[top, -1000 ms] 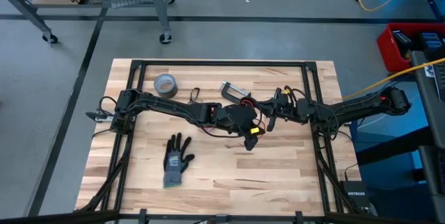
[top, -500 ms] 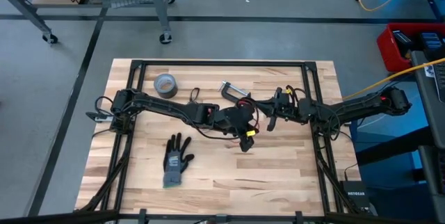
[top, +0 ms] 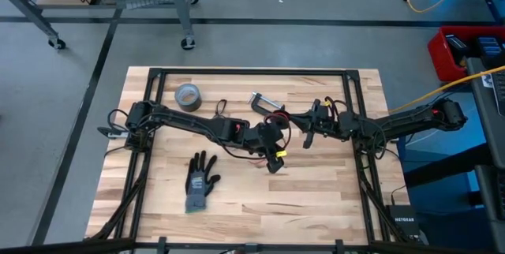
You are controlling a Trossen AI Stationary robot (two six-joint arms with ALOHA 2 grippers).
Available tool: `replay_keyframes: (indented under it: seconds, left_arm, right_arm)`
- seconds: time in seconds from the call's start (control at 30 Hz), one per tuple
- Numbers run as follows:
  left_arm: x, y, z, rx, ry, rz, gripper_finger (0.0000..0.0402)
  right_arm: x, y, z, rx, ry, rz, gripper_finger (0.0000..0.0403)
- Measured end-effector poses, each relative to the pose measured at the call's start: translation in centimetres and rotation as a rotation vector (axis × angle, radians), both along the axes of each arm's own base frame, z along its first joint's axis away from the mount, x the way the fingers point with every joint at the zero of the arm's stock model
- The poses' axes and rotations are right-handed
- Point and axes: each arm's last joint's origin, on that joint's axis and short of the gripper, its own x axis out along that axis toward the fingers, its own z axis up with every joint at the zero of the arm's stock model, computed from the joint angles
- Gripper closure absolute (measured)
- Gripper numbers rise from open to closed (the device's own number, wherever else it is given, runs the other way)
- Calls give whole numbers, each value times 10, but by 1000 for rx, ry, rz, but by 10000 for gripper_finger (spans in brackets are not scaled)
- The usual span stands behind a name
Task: Coil cords
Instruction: Coil the red wire onto the spool
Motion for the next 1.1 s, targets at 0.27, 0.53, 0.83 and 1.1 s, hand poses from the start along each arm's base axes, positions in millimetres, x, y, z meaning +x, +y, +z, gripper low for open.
replay_keyframes:
  seconds: [0.27,0.53,0.83,1.1]
  left_arm:
    - [-3,0,-3,-7,42,13,401]
    - [2,-7,0,-13,-22,-4,401]
    - [7,-16,8,-2,-132,-42,401]
    - [11,-17,15,-38,-213,-66,401]
  right_arm:
    - [0,1,8,2,-80,29,398]
    - [-2,1,19,8,-201,31,398]
    - [-6,-3,30,34,-312,-110,398]
    - [-6,-7,33,54,-312,-235,398]
